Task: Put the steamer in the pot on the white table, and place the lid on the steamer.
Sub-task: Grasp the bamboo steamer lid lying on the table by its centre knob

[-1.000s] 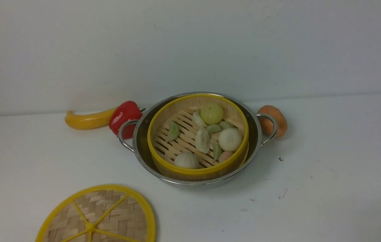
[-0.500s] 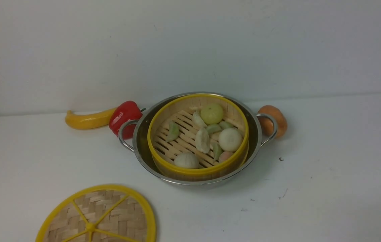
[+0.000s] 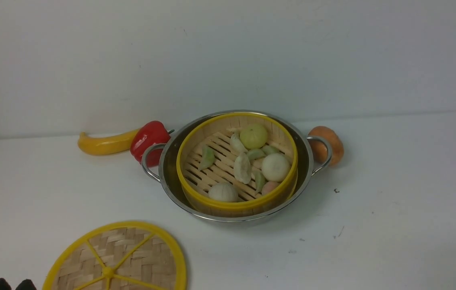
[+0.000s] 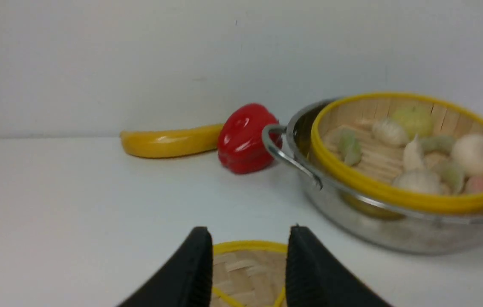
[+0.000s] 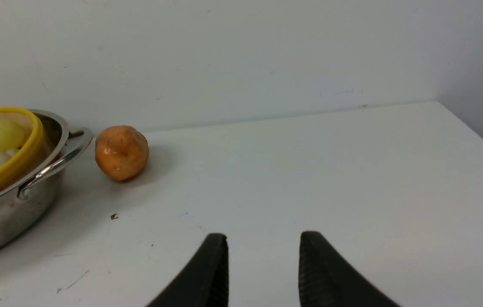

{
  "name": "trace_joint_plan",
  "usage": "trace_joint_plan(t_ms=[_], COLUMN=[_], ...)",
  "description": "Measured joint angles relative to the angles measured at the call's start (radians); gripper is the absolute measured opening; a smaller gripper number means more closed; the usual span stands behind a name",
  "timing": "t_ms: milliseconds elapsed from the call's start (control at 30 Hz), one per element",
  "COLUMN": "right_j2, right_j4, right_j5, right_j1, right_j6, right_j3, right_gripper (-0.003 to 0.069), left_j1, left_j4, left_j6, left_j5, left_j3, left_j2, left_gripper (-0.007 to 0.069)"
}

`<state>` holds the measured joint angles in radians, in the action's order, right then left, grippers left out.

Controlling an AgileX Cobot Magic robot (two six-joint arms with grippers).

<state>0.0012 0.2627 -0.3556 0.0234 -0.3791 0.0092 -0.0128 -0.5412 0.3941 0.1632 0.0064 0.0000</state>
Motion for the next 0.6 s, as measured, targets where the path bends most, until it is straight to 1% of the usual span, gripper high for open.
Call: trace_joint_plan(t_ms=[33,67,133,333,367,433,533,600], right_j2=[0.0,0.0,0.0,0.0,0.0,0.0,0.0,0.0], right_j4=[0.0,0.0,0.0,0.0,0.0,0.0,0.0,0.0], right_j5=[0.0,0.0,0.0,0.0,0.0,0.0,0.0,0.0], right_j1=[0.0,0.0,0.0,0.0,0.0,0.0,0.0,0.0], right_j6=[0.0,0.0,0.0,0.0,0.0,0.0,-0.001,-0.001], right_j3=[0.0,0.0,0.0,0.0,0.0,0.0,0.0,0.0], right_gripper=[0.0248,0.0248,0.0248,0.0249,0.0249,0.0249,0.0249,0.0249], left_j1=[0.0,0.0,0.0,0.0,0.0,0.0,0.0,0.0], left_j4=[-0.016,-0.072,-0.144,-0.33,-0.345,-0.422,-0.477,-0.478], left_j6=[-0.003,-0.005,-0.006,-0.007,-0.007,-0.008,-0.008,-0.001], left_j5=[-0.003,-0.015,-0.021,-0.027,-0.031,-0.048,-0.074,-0.031], left_j3=[0.0,0.0,0.0,0.0,0.0,0.0,0.0,-0.02], left_j2=[0.0,0.0,0.0,0.0,0.0,0.0,0.0,0.0], left_gripper=[0.0241,0.0241,0.0241,0.0241,0.0241,0.0241,0.0241,0.0241])
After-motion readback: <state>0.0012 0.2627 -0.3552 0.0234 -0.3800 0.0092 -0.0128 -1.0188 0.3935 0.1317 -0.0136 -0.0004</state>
